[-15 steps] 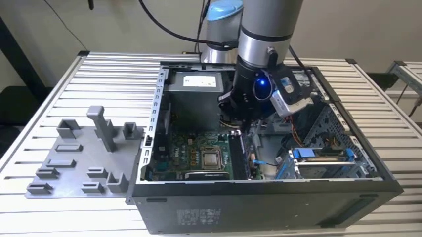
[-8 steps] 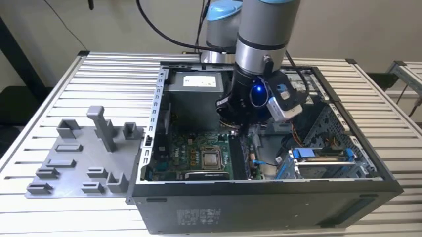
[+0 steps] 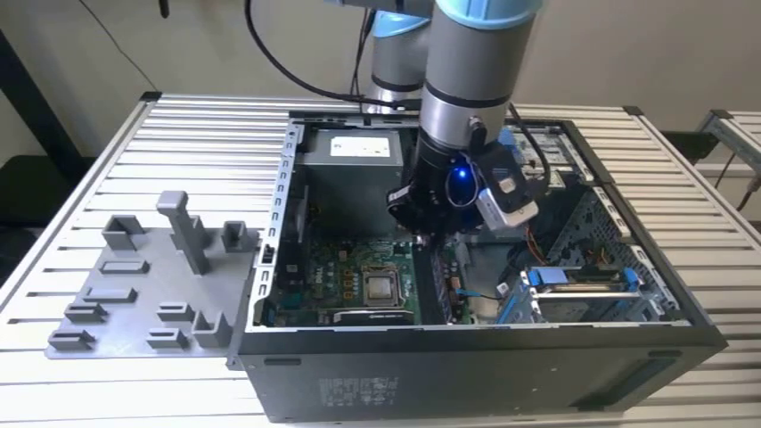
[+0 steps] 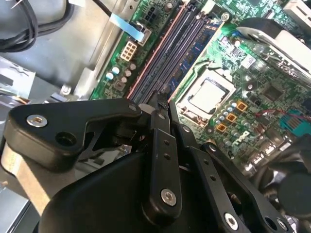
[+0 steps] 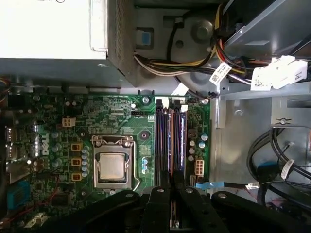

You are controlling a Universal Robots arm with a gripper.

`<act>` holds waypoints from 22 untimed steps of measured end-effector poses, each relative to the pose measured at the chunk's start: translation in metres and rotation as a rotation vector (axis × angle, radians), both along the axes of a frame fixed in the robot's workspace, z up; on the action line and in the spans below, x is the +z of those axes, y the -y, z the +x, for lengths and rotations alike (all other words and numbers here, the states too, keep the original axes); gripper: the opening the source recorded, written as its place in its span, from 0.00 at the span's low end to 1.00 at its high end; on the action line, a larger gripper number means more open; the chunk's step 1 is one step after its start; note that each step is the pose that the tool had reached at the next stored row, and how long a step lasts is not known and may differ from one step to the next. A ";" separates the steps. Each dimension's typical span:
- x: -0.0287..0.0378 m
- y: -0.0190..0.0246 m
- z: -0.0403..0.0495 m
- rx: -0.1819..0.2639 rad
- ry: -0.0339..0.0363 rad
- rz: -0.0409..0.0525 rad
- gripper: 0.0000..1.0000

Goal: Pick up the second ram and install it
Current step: 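Insert the second ram into the second slot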

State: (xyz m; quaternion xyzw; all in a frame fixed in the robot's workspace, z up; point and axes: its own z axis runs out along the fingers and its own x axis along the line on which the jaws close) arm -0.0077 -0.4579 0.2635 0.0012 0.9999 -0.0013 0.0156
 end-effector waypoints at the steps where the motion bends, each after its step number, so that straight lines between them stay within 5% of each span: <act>1: -0.0019 0.0002 0.0000 0.000 0.0000 0.0001 0.14; 17: -0.0309 0.0003 -0.0053 0.000 0.0004 0.0011 0.14; 22: -0.0327 0.0011 -0.0069 -0.004 0.0014 0.0121 0.14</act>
